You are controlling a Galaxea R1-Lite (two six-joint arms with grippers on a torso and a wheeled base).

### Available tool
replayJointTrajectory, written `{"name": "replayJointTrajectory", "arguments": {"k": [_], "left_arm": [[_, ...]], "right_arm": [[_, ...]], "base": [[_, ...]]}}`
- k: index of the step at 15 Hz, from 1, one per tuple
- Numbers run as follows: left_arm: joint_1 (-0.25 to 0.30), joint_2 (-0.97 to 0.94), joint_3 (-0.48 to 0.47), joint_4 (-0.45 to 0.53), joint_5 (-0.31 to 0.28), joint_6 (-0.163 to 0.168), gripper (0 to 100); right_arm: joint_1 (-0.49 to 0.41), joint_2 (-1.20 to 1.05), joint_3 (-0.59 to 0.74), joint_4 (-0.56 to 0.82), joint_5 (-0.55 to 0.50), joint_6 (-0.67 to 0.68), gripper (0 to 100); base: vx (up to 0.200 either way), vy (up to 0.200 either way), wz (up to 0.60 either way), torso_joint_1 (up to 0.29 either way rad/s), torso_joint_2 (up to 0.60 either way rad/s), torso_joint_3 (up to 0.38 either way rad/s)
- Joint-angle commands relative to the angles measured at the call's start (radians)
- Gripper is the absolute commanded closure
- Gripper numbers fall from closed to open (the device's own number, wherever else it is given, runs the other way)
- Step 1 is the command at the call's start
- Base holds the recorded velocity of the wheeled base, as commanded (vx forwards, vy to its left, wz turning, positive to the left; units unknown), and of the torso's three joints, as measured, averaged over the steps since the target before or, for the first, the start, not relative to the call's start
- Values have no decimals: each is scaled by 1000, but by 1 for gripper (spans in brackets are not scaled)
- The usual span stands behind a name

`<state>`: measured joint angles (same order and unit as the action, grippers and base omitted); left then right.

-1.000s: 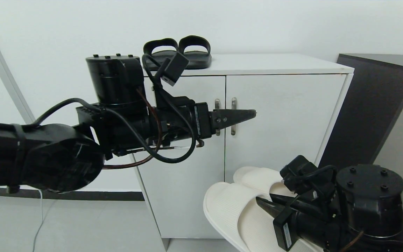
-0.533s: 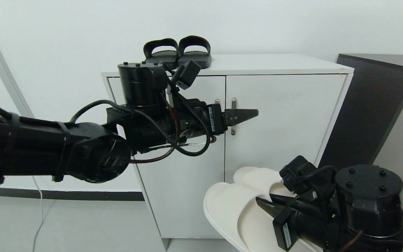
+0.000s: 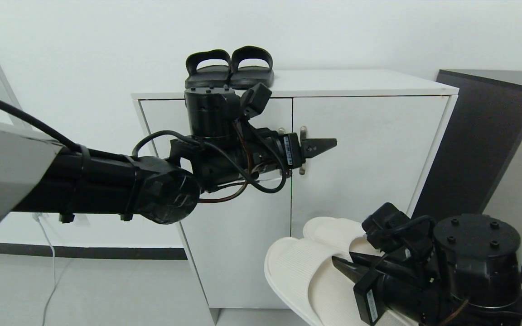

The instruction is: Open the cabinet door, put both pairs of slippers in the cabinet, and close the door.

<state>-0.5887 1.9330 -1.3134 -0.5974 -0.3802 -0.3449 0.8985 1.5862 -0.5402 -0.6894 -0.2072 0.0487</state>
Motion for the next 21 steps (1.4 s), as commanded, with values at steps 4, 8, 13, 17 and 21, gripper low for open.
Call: {"name": "replayJointTrajectory", "arguments": {"k": [4,8,13,17,21], "left_arm": [[-2,61,-47,4,20,0,0],[-2,50,-36,2,15,-2,100],[-8,18,13,-5,12,-2,100],[-33,-54,98,-7,12,0,100],[-37,-129,164,-7,12,0,100]], "right_arm": [[2,1,8,1,0,0,100],[5,-5,28,-1,42,-10,100],[14,-18,49,-4,75,-13,100],[17,-40,71,-16,106,-43,100],[17,-38,72,-16,104,-49,100]], "base": [[0,0,0,0,0,0],[0,0,0,0,0,0],[0,0,0,0,0,0],[0,0,0,0,0,0],[0,0,0,0,0,0]]}}
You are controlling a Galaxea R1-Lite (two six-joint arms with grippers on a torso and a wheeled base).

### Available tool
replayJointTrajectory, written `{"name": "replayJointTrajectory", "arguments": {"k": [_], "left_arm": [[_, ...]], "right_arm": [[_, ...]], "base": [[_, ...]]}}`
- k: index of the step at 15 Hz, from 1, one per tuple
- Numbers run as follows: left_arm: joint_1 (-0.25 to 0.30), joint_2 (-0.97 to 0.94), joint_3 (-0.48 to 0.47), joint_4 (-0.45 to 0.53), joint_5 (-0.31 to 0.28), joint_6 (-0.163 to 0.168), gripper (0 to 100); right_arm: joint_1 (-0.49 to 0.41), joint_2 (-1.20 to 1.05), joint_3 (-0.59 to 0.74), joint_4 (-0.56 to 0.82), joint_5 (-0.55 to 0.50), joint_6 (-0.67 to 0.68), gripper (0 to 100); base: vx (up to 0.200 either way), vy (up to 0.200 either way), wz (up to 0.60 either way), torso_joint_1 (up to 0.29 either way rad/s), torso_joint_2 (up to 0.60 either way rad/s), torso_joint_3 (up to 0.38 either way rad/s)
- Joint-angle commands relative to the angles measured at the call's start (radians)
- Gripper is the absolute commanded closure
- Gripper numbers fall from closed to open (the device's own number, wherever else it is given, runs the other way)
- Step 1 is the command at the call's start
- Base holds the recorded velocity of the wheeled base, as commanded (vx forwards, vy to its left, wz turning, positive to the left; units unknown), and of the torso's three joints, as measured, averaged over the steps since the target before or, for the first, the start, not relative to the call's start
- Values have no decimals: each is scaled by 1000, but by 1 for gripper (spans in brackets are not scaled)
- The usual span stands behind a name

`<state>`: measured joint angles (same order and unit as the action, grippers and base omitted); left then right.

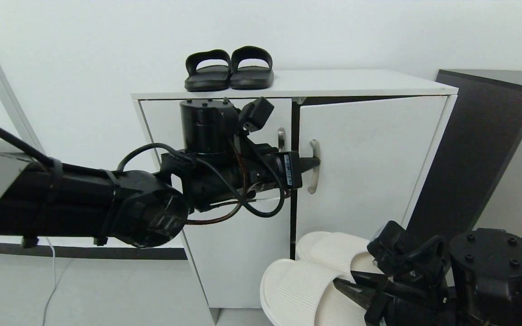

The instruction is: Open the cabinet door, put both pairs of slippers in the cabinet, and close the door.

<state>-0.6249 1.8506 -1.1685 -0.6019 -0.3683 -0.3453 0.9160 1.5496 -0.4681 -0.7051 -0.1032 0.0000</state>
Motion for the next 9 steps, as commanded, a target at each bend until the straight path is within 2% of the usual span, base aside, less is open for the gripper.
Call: {"name": "replayJointTrajectory", "arguments": {"k": [1,4,6,9], "left_arm": [[-1,-64,35,-2,0,0,100],[-1,-116,98,-4,6,3,100],[4,-131,142,-53,6,-3,100],[34,-99,132,-84,0,-9,100]], "right_arm": [[0,-3,0,1,0,0,100],[0,-3,8,-1,0,-2,100],[0,-3,9,-1,0,-17,100],[0,-3,12,-1,0,-20,100]], "base": [[0,0,0,0,0,0],[0,0,0,0,0,0],[0,0,0,0,0,0],[0,0,0,0,0,0]]}}
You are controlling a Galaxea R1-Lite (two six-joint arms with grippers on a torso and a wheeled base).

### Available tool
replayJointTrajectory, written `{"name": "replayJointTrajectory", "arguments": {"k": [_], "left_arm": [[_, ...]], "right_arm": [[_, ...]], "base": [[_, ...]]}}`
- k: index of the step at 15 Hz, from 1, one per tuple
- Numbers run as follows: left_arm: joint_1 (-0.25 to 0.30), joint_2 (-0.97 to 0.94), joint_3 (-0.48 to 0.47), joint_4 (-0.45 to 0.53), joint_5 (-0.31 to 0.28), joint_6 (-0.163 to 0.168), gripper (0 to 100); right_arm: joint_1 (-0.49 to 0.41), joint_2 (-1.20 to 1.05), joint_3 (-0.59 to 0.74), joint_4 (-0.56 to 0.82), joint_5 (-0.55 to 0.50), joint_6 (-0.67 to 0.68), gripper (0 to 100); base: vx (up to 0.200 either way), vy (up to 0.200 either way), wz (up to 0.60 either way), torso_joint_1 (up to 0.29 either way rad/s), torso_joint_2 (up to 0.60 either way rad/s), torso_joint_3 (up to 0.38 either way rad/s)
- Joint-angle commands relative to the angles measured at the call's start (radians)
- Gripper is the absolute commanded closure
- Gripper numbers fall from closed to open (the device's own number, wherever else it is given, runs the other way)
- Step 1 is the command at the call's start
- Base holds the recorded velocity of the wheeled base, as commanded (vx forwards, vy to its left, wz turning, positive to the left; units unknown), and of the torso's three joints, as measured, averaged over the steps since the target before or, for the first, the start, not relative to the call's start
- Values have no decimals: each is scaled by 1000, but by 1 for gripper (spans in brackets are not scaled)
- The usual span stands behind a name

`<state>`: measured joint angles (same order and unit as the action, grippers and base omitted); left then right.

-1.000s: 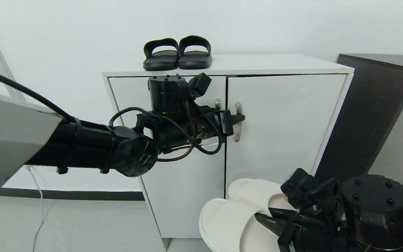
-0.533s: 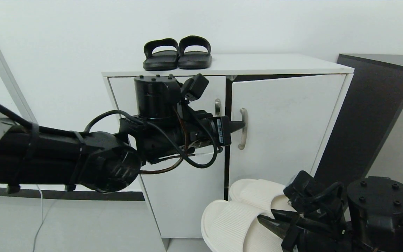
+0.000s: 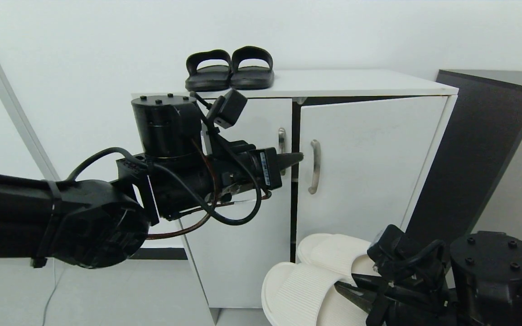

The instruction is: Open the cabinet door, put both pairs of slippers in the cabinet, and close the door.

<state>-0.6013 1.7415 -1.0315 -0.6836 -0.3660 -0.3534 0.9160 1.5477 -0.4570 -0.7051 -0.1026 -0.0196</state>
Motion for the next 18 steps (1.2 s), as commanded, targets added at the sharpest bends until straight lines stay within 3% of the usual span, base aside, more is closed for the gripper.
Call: {"name": "replayJointTrajectory", "arguments": {"k": [1,7,8,10,13,16,18], "left_arm": [[21,29,-21,-2,-2,-2,100],[44,138,-133,-13,-2,-68,100],[43,158,-156,-14,-2,-91,100],[43,174,-177,-14,-2,-104,100],[41,178,-177,-16,5,-102,100],[20,170,-150,-17,7,-88,100],[-46,147,-76,-70,47,-24,100]], "right_arm": [[0,-1,1,-1,0,-2,100],[0,0,4,1,0,-3,100],[1,0,4,1,-2,-3,100],[12,0,4,6,-3,-3,100],[40,2,11,7,-6,-2,100],[61,0,18,9,-6,0,100],[66,-1,26,7,-6,0,100]], "base": [[0,0,0,0,0,0],[0,0,0,0,0,0],[0,0,0,0,0,0],[0,0,0,0,0,0],[0,0,0,0,0,0],[-200,0,0,2,2,1],[-200,0,0,2,0,0]]}}
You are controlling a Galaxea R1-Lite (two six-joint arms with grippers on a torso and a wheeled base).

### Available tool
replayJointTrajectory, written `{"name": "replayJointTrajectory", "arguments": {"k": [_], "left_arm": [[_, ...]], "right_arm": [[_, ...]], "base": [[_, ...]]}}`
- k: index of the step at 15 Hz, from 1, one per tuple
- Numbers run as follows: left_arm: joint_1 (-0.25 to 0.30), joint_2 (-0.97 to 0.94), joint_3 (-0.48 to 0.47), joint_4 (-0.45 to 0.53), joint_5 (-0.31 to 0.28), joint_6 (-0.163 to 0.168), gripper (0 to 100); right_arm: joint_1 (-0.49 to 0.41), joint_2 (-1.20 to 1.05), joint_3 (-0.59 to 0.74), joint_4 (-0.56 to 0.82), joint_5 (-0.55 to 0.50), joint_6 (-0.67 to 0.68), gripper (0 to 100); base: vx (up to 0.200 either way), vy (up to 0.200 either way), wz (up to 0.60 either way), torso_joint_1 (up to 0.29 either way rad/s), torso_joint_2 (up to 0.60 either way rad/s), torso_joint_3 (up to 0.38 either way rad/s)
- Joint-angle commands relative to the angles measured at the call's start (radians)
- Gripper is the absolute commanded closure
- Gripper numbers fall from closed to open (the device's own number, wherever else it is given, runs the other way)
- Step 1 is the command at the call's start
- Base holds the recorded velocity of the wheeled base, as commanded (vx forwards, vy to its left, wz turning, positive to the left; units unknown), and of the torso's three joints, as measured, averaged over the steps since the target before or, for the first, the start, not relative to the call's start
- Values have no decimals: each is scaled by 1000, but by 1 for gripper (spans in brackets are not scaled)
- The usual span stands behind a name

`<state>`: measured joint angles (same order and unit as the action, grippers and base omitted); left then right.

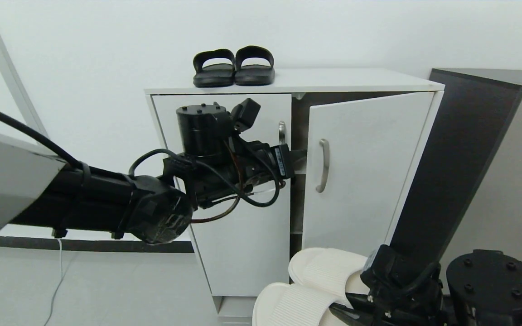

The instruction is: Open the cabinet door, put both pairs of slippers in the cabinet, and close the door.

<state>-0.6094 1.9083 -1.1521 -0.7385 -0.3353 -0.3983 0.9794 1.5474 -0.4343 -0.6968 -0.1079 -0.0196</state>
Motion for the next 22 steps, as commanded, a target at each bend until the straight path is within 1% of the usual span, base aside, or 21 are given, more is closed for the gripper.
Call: {"name": "replayJointTrajectory", "arguments": {"k": [1,3,5,7,9,11,13,14,15,16,17,18,19,21,22], "left_arm": [[-63,-28,66,-27,27,39,100],[-99,-37,80,-35,39,42,100],[-99,-37,80,-51,41,42,100],[-93,-45,89,-78,42,39,100],[-79,-84,134,-94,41,38,100],[-69,-170,223,-108,42,38,100],[-44,-305,356,-105,42,41,100],[-30,-390,433,-99,50,42,100],[-23,-486,525,-98,71,45,100],[-23,-552,578,-96,90,47,100],[-23,-700,672,-55,134,65,100],[-23,-835,715,48,177,90,100],[-23,-973,721,205,216,113,100],[-17,-1177,670,515,274,153,100],[36,-1250,660,642,317,173,100]], "right_arm": [[7,-1,3,-1,-1,0,100],[27,-6,6,-1,-3,3,100],[28,-6,9,-3,-3,3,100],[25,-3,8,-4,-4,3,100],[5,6,5,-4,-4,4,100],[-27,20,-1,-7,-6,4,100],[-45,28,-8,-9,-6,4,100],[-50,28,-9,-9,-6,4,100],[-54,29,-9,-9,-6,4,100],[-62,31,-11,-9,-4,4,100],[-79,31,-17,-9,-4,4,100],[-90,31,-20,-9,-3,4,100],[-91,31,-21,-9,-3,4,100],[-91,31,-21,-10,-4,6,100],[-94,31,-21,-12,-4,6,100]], "base": [[-200,0,0,2,2,7],[-200,0,0,7,2,0],[-200,0,0,0,-2,7],[0,0,0,0,0,0],[0,0,0,0,0,0],[0,0,0,0,0,0],[0,0,0,0,0,0],[0,0,0,0,0,0],[0,0,0,0,0,0],[0,0,0,0,0,0],[0,0,0,0,0,0],[0,0,0,0,0,0],[0,0,0,0,0,0],[0,0,0,0,0,0],[0,0,0,0,0,0]]}}
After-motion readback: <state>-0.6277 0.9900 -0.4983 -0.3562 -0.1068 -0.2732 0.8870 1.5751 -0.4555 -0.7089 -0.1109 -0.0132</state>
